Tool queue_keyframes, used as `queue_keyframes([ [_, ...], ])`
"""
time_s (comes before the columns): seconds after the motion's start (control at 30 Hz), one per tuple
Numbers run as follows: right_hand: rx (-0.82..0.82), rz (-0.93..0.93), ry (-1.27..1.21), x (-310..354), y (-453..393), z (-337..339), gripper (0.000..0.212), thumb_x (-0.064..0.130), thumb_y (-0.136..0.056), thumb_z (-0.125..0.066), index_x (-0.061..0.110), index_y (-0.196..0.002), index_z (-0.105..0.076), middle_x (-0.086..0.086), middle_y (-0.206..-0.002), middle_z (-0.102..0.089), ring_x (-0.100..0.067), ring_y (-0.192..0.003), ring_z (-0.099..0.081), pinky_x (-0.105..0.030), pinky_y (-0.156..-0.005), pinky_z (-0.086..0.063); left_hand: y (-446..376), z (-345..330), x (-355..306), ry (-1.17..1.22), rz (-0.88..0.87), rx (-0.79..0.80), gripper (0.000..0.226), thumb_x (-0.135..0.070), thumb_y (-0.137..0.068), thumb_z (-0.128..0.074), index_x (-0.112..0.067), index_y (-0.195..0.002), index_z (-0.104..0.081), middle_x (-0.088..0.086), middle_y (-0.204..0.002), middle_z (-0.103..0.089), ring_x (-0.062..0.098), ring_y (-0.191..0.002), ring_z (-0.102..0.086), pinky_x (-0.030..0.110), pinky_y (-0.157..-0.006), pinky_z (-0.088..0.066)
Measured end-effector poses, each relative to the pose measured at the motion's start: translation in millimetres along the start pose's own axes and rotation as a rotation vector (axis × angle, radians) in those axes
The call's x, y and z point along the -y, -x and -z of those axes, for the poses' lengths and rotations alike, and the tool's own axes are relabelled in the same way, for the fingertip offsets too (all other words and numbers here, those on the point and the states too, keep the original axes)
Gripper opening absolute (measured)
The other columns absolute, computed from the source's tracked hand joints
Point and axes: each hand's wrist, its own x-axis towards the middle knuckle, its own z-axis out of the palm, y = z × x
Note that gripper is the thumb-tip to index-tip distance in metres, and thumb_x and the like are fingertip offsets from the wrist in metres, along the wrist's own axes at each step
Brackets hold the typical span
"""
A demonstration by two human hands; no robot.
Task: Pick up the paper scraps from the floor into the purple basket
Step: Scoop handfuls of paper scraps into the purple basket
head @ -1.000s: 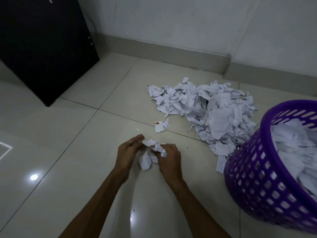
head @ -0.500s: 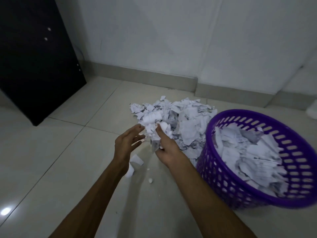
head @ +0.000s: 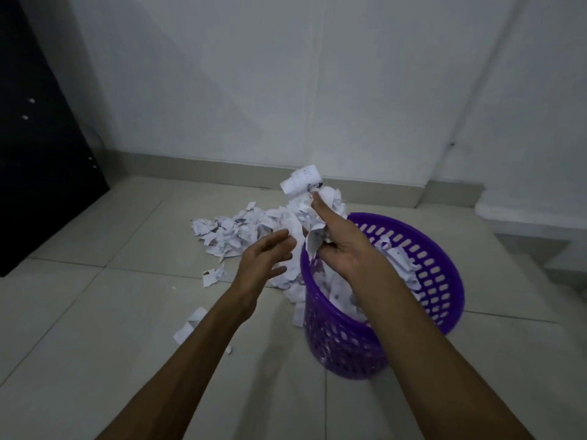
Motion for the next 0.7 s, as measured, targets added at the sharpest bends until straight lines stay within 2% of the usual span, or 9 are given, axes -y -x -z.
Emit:
queue_keyframes([
  [0.07,-0.047,-0.019,0.034,3,1,29,0.052,0.028,-0.077,-0.081,0.002,-0.119,-0.066,-0.017,-0.116,-0.070,-0.024,-0.098,-0.070,-0.037,-0.088,-0.057,1,-20,6,-0.020,0.014,0.056,0.045,-0.027,-0.086,-0.072,-0.024,-0.129,-0.060,-0.004,-0.120,-0.066,0.012,-0.102,-0.066,0.025,-0.079,-0.056],
  [0.13,-0.147,0.021,0.156,1,3,51,0.083,0.037,-0.058,-0.094,0.006,-0.127,-0.062,-0.016,-0.125,-0.066,-0.029,-0.108,-0.066,-0.047,-0.095,-0.054,1,-32,12,-0.020,-0.011,0.050,0.043,-0.021,-0.086,-0.071,-0.027,-0.127,-0.058,-0.004,-0.119,-0.065,0.009,-0.098,-0.065,0.018,-0.068,-0.056],
  [0.2,-0.226,0.083,0.332,0,7,69,0.096,0.045,-0.045,-0.097,0.011,-0.128,-0.062,-0.012,-0.121,-0.069,-0.031,-0.110,-0.066,-0.052,-0.096,-0.052,-1,-37,16,0.001,-0.017,0.015,0.041,-0.019,-0.088,-0.069,-0.029,-0.126,-0.057,-0.004,-0.119,-0.063,0.008,-0.098,-0.064,0.017,-0.065,-0.055],
  [0.23,-0.241,0.126,0.425,1,11,73,0.091,0.046,-0.045,-0.097,0.014,-0.124,-0.065,-0.010,-0.115,-0.071,-0.030,-0.105,-0.068,-0.050,-0.091,-0.055,-1,-37,17,0.019,-0.013,0.009,0.040,-0.020,-0.088,-0.069,-0.029,-0.126,-0.057,-0.005,-0.119,-0.063,0.009,-0.100,-0.064,0.017,-0.066,-0.055],
  [0.33,-0.224,0.296,0.790,12,26,79,0.046,0.041,-0.066,-0.088,0.017,-0.102,-0.072,0.002,-0.093,-0.074,-0.016,-0.085,-0.069,-0.029,-0.070,-0.057,-1,-36,18,0.031,-0.017,0.027,0.039,-0.024,-0.089,-0.067,-0.029,-0.127,-0.057,-0.006,-0.119,-0.064,0.011,-0.101,-0.065,0.018,-0.066,-0.055],
  [0.4,-0.252,0.395,0.950,19,31,79,0.043,0.048,-0.069,-0.083,0.025,-0.103,-0.070,0.008,-0.098,-0.069,-0.010,-0.091,-0.064,-0.030,-0.078,-0.054,-2,-34,19,0.031,-0.014,0.035,0.040,-0.026,-0.090,-0.066,-0.028,-0.130,-0.058,-0.006,-0.120,-0.066,0.011,-0.102,-0.066,0.020,-0.068,-0.056],
  [0.53,-0.363,0.554,1.148,18,33,75,0.061,0.066,-0.069,-0.074,0.032,-0.119,-0.067,0.008,-0.127,-0.064,-0.012,-0.116,-0.057,-0.039,-0.097,-0.051,-3,-34,21,0.017,0.000,0.029,0.043,-0.028,-0.091,-0.065,-0.029,-0.132,-0.056,-0.005,-0.121,-0.065,0.011,-0.102,-0.066,0.026,-0.076,-0.056],
  [0.63,-0.340,0.726,1.203,12,29,74,0.043,0.052,-0.077,-0.076,0.033,-0.116,-0.069,0.009,-0.125,-0.065,-0.007,-0.111,-0.058,-0.035,-0.098,-0.049,-3,-35,22,0.030,0.000,0.031,0.041,-0.028,-0.091,-0.065,-0.030,-0.131,-0.056,-0.005,-0.121,-0.065,0.011,-0.102,-0.066,0.027,-0.078,-0.056],
  [0.7,-0.250,0.657,1.249,5,24,77,0.027,0.031,-0.082,-0.078,0.028,-0.109,-0.073,0.007,-0.117,-0.070,0.005,-0.087,-0.059,-0.019,-0.083,-0.052,-3,-34,23,0.033,0.007,0.035,0.042,-0.028,-0.091,-0.065,-0.030,-0.132,-0.056,-0.004,-0.121,-0.065,0.013,-0.104,-0.066,0.030,-0.081,-0.056],
])
